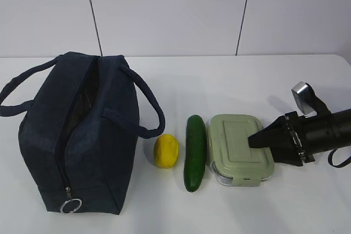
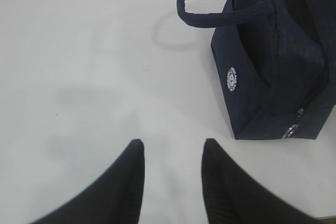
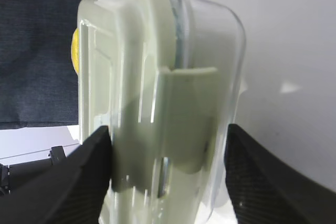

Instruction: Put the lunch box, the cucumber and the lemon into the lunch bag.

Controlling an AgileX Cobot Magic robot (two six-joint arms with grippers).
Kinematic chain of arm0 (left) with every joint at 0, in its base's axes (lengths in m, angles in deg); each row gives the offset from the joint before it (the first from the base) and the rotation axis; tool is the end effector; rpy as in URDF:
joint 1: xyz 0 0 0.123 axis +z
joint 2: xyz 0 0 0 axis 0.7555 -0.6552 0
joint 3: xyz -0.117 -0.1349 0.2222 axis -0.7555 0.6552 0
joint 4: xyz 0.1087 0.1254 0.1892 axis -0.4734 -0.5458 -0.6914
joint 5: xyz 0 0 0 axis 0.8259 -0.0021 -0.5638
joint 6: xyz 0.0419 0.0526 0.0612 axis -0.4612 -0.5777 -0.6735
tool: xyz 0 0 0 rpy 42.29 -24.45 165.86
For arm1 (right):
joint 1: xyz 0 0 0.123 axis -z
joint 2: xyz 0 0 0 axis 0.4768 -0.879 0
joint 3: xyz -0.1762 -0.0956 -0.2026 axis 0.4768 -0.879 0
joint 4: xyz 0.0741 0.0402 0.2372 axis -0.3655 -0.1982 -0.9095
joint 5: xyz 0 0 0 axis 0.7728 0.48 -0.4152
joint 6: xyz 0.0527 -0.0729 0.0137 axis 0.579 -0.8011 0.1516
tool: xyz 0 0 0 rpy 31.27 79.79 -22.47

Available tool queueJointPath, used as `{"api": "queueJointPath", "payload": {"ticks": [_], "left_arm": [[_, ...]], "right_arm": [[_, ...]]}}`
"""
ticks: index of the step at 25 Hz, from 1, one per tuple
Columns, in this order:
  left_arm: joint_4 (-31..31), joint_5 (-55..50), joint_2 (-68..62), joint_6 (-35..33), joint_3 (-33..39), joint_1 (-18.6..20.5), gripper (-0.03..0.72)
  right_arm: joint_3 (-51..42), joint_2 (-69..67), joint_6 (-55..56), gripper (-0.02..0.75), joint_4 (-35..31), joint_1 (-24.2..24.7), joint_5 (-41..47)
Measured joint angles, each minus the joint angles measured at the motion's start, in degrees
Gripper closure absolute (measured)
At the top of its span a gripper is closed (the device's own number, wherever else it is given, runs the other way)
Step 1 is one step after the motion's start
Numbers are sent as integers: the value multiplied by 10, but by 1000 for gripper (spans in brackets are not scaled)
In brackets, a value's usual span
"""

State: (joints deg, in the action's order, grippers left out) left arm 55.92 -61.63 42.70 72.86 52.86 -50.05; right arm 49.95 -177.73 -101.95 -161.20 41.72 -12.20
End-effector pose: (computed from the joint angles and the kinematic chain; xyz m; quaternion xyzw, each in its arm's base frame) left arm -0.0070 -0.0064 0.2765 0.0213 0.8662 -0.0381 0.4978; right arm 0.3345 0.0040 0.0792 -0.0096 0.8557 0.5071 0.1025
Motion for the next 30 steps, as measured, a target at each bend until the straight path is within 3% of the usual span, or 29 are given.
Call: {"api": "queueJointPath", "payload": {"ticks": [11, 30], "left_arm": [[0, 0, 0, 0, 0, 0, 424], [0, 0, 0, 0, 0, 0, 424]], "right_arm": [[1, 0, 0, 346, -1, 0, 6], [1, 0, 12, 355, -2, 0, 6]]}}
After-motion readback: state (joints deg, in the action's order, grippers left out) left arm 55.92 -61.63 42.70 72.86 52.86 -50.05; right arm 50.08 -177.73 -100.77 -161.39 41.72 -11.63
